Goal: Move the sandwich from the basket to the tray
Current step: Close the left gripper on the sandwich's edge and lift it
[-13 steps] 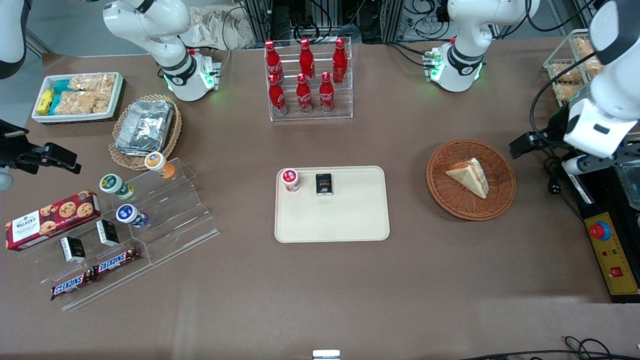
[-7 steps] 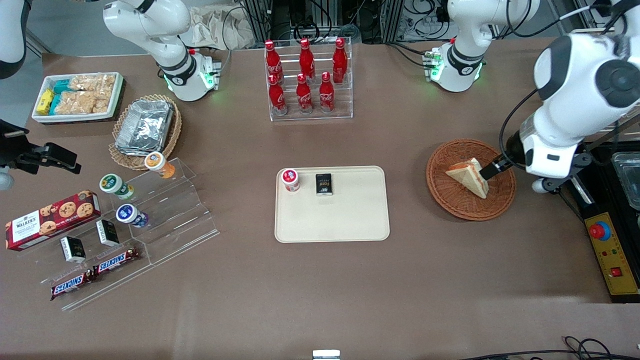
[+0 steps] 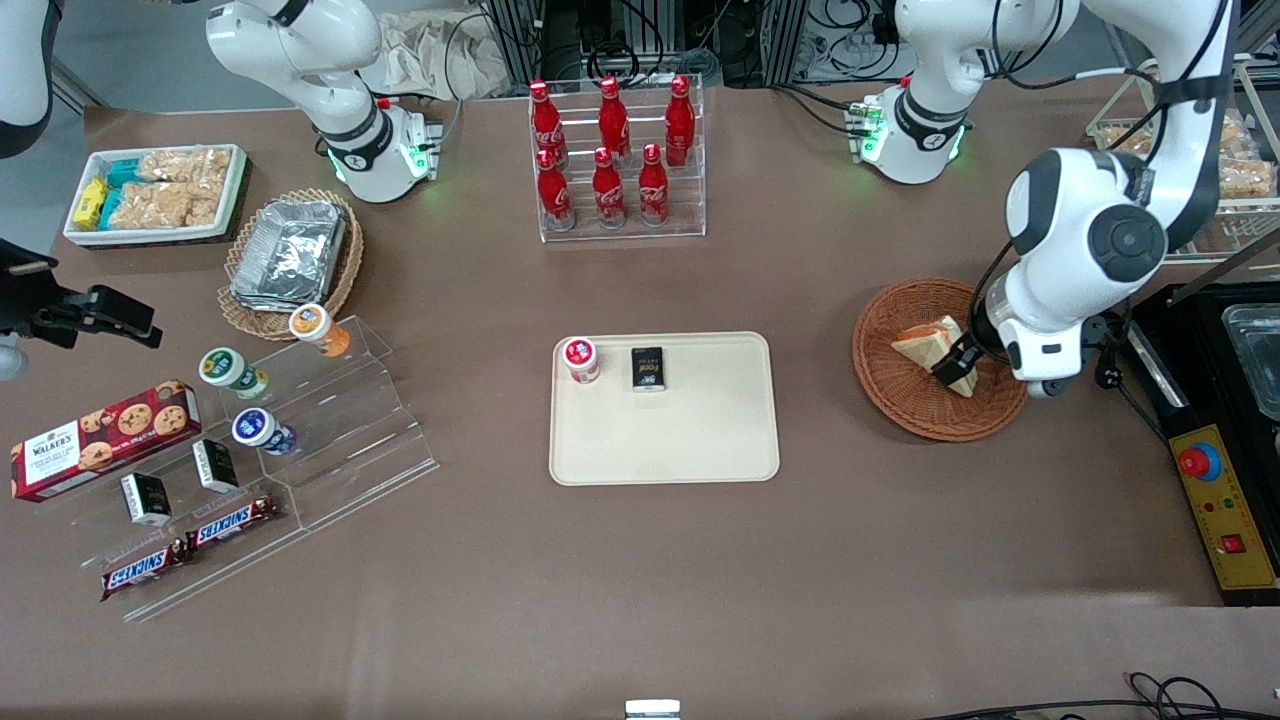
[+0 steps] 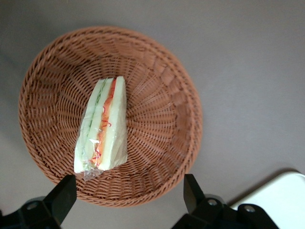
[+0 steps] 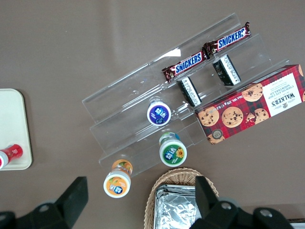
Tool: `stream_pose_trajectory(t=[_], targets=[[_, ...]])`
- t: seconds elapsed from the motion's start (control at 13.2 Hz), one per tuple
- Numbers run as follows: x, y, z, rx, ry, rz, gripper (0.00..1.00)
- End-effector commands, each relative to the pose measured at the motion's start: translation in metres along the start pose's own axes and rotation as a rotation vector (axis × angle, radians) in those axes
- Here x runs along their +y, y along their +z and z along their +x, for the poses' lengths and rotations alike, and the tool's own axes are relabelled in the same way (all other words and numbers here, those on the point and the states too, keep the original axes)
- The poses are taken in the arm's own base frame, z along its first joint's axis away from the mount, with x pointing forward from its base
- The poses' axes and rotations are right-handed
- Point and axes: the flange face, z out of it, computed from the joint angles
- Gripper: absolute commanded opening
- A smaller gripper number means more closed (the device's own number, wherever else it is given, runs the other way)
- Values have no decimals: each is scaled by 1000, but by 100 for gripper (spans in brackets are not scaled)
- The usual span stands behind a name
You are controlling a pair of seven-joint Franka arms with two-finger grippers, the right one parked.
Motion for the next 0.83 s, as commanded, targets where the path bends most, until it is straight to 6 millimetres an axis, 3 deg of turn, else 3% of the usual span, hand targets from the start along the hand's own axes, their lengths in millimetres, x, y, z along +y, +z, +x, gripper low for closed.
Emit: stream_pose_trajectory(t=[0.0,0.15,0.75], targets=[[-7,25,-2,20,-20,5,100],[-15,44,-2,34,1,47,100],[-44,83,4,50,-19,45,100]])
